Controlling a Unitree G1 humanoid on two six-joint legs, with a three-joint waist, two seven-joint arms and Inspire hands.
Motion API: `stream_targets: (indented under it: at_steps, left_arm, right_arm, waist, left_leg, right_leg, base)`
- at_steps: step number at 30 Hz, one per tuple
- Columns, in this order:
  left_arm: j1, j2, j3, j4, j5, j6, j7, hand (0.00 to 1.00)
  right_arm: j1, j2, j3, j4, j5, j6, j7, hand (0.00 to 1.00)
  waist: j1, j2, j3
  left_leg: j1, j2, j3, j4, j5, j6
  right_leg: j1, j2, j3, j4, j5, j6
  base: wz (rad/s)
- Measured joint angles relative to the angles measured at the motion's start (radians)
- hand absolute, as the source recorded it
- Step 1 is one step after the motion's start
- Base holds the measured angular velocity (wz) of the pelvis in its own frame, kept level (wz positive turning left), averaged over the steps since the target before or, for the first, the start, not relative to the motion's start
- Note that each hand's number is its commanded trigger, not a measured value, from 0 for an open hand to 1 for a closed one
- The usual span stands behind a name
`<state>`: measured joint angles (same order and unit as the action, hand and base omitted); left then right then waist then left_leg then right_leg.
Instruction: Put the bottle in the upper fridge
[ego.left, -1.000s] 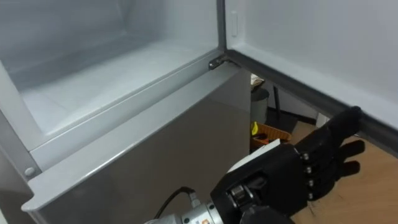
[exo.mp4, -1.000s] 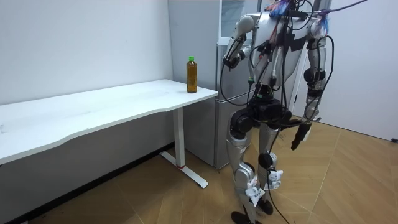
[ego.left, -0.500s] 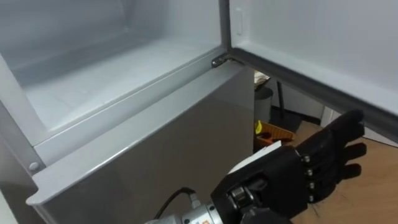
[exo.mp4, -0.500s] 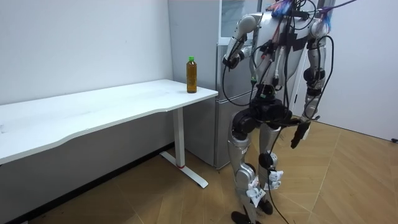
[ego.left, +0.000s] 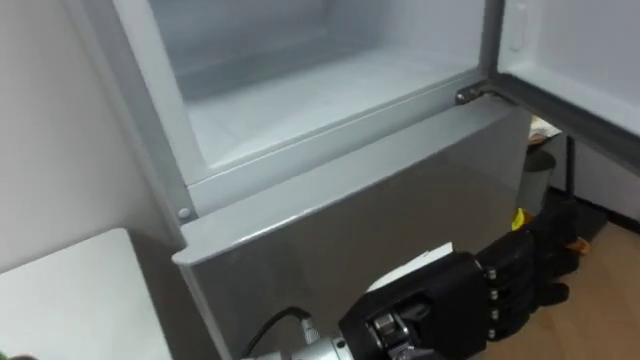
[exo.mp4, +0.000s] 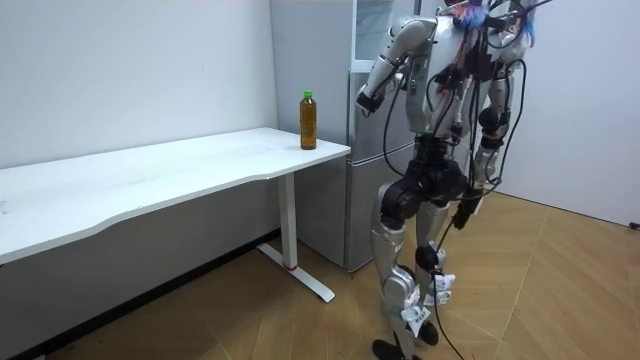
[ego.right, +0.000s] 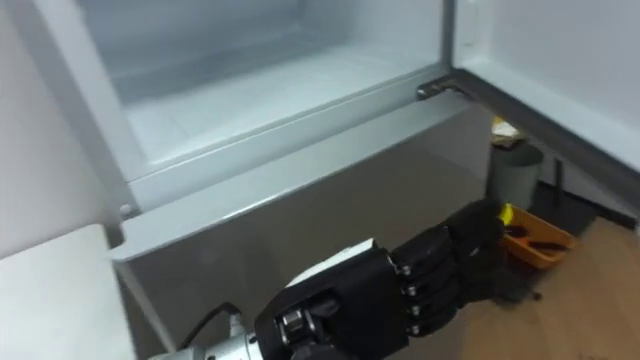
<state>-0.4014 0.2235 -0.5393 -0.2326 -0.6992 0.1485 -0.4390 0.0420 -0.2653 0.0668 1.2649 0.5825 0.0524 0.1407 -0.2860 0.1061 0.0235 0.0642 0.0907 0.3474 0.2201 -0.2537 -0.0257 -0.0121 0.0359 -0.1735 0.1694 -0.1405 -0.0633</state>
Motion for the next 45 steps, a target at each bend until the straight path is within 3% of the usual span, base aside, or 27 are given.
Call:
stream_targets:
  at_steps: [4, 9, 13, 18, 23, 25, 31, 36, 42, 45]
  left_arm:
    - [0.018, 0.005, 0.068, -0.058, 0.018, -0.003, 0.001, 0.00]
    - [0.064, 0.001, 0.116, -0.103, 0.059, -0.013, 0.010, 0.00]
    - [0.089, -0.003, 0.141, -0.116, 0.125, -0.020, 0.045, 0.00]
    - [0.140, 0.005, 0.161, -0.180, 0.125, -0.040, 0.081, 0.00]
    - [0.167, 0.022, 0.227, -0.181, 0.125, -0.048, 0.122, 0.00]
    - [0.179, 0.019, 0.263, -0.183, 0.126, -0.070, 0.136, 0.00]
    - [0.257, 0.015, 0.364, -0.208, 0.170, -0.128, 0.174, 0.00]
    - [0.345, 0.015, 0.449, -0.249, 0.170, -0.137, 0.242, 0.00]
    - [0.358, 0.004, 0.572, -0.267, 0.169, -0.158, 0.287, 0.00]
    - [0.402, 0.000, 0.630, -0.267, 0.170, -0.194, 0.322, 0.00]
  right_arm:
    - [0.002, 0.029, 0.000, -0.009, -0.003, -0.009, 0.002, 0.00]
    - [-0.007, 0.034, 0.001, -0.015, -0.058, -0.033, -0.007, 0.00]
    - [-0.021, 0.035, 0.036, -0.016, -0.122, -0.050, -0.023, 0.00]
    - [-0.020, 0.040, 0.049, -0.023, -0.140, -0.052, -0.045, 0.00]
    - [-0.017, 0.053, 0.052, -0.025, -0.171, -0.068, -0.056, 0.00]
    - [-0.015, 0.057, 0.059, -0.025, -0.191, -0.080, -0.055, 0.00]
    - [-0.002, 0.064, 0.065, -0.034, -0.201, -0.110, -0.059, 0.00]
    - [0.032, 0.065, 0.067, -0.031, -0.198, -0.120, -0.088, 0.00]
    - [0.064, 0.066, 0.058, -0.025, -0.194, -0.120, -0.095, 0.00]
    - [0.069, 0.069, 0.038, -0.025, -0.195, -0.125, -0.095, 0.00]
  waist:
    - [0.027, -0.023, -0.0033]
    - [0.061, -0.036, -0.0065]
    - [0.103, -0.043, -0.0075]
    - [0.126, -0.050, -0.0150]
    - [0.153, -0.052, -0.0227]
    - [0.172, -0.052, -0.0226]
    - [0.230, -0.055, -0.0228]
    - [0.256, -0.056, -0.0230]
    - [0.290, -0.057, -0.0227]
    - [0.298, -0.056, -0.0227]
  left_leg:
    - [-0.002, -0.002, -0.034, 0.001, 0.005, -0.001]
    - [-0.001, -0.013, -0.086, -0.002, 0.015, -0.001]
    - [-0.008, -0.017, -0.099, -0.008, 0.019, 0.002]
    - [-0.022, -0.019, -0.112, 0.002, 0.025, 0.006]
    - [-0.021, -0.033, -0.147, 0.004, 0.033, 0.011]
    - [-0.019, -0.035, -0.162, 0.000, 0.040, 0.015]
    - [-0.020, -0.035, -0.175, 0.003, 0.040, 0.015]
    - [-0.012, -0.050, -0.196, 0.003, 0.040, 0.016]
    - [0.009, -0.051, -0.207, 0.001, 0.040, 0.016]
    - [0.016, -0.054, -0.217, 0.000, 0.040, 0.016]
  right_leg:
    - [0.017, -0.006, -0.042, -0.005, -0.006, -0.002]
    - [0.037, -0.017, -0.079, -0.004, -0.011, -0.001]
    - [0.039, -0.021, -0.096, -0.003, -0.012, 0.000]
    - [0.044, -0.035, -0.138, -0.004, -0.016, 0.004]
    - [0.069, -0.045, -0.177, -0.016, -0.019, 0.009]
    - [0.078, -0.051, -0.198, -0.015, -0.021, 0.013]
    - [0.091, -0.053, -0.214, -0.016, -0.022, 0.014]
    - [0.109, -0.056, -0.217, -0.018, -0.034, 0.021]
    - [0.133, -0.061, -0.220, -0.017, -0.043, 0.026]
    - [0.142, -0.063, -0.217, -0.017, -0.048, 0.028]
  base:
    - [0.30]
    - [0.25]
    - [0.14]
    - [0.26]
    - [0.26]
    - [0.28]
    - [0.10]
    - [0.16]
    - [0.07]
    - [0.00]
